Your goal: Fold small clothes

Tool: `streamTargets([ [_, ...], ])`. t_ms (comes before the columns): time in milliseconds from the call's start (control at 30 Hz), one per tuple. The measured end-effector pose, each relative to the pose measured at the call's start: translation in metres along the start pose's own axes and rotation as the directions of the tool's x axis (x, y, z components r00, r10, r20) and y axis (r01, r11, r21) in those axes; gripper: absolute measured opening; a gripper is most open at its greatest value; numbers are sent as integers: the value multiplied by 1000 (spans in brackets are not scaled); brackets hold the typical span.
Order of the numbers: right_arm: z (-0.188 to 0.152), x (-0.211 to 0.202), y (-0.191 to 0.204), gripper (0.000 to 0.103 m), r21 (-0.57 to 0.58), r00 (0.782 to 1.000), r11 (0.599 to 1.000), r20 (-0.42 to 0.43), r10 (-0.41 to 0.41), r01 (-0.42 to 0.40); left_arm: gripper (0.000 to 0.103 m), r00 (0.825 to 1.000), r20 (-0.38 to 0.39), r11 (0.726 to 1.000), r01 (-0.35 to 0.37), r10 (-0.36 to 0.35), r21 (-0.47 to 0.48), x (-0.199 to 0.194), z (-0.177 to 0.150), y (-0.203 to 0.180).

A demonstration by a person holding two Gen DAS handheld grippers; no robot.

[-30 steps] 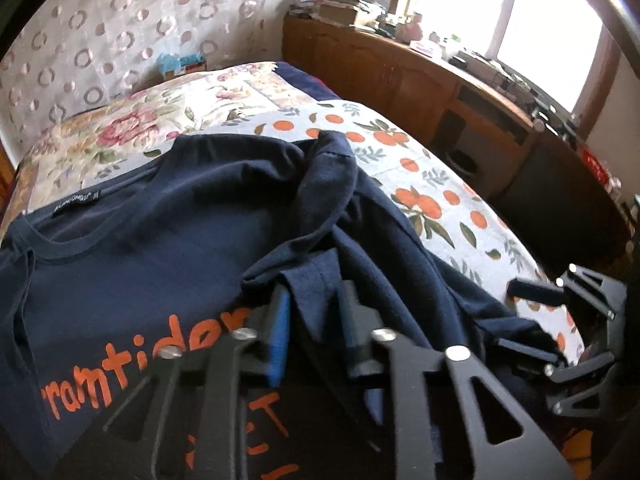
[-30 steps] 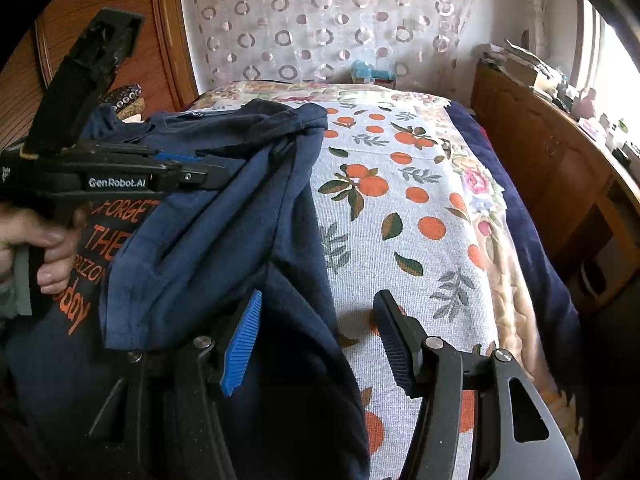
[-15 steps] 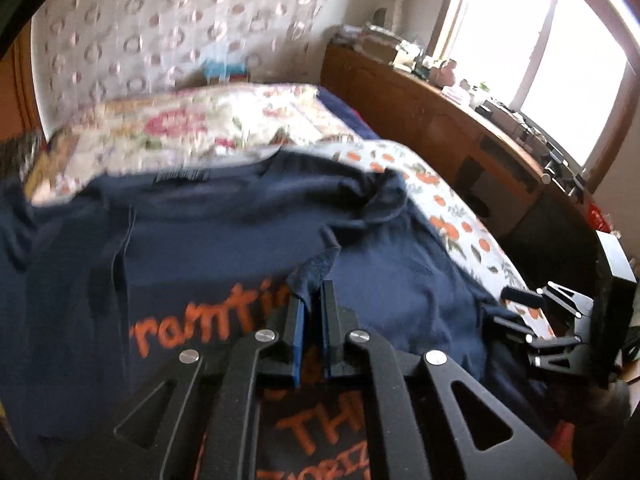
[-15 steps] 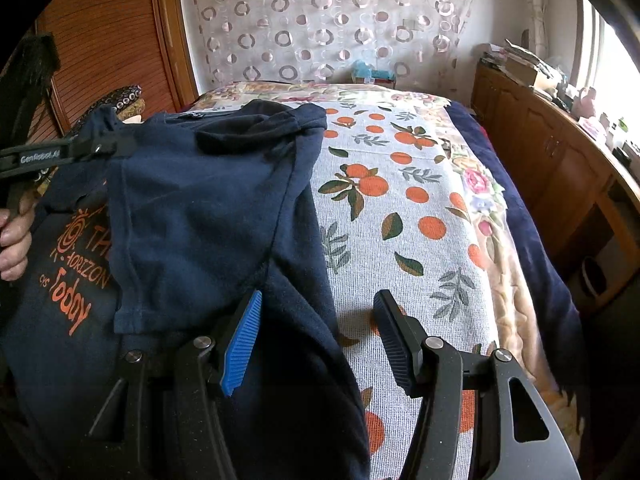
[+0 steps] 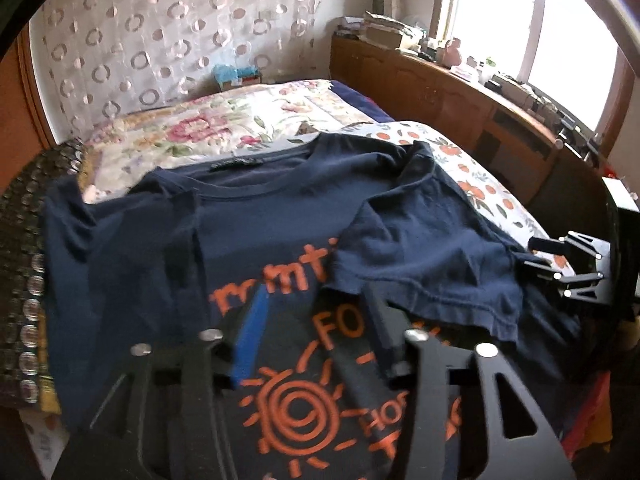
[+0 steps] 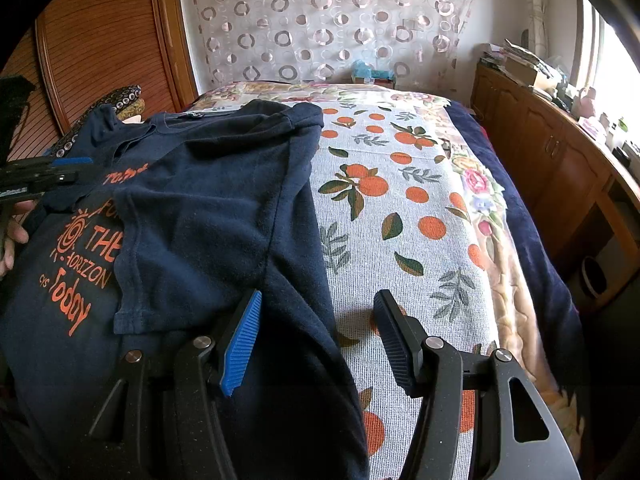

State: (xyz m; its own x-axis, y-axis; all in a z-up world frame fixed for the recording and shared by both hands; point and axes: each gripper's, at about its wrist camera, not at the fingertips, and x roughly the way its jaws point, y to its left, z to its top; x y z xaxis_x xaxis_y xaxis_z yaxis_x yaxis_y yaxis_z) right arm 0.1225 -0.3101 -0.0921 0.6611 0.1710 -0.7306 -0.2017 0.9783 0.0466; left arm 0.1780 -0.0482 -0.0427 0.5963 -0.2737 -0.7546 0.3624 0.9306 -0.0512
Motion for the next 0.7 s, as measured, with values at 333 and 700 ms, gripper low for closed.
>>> streamTargets([
  [333, 0, 0, 0, 59, 0, 1000, 1000, 0, 0, 0, 78, 994, 82, 997, -71, 70, 4, -38, 7, 20],
  [700, 7, 2, -2, 59, 0, 1000, 1000, -13, 23, -23, 79, 992, 66, 993, -106, 108, -42, -38, 7, 57],
])
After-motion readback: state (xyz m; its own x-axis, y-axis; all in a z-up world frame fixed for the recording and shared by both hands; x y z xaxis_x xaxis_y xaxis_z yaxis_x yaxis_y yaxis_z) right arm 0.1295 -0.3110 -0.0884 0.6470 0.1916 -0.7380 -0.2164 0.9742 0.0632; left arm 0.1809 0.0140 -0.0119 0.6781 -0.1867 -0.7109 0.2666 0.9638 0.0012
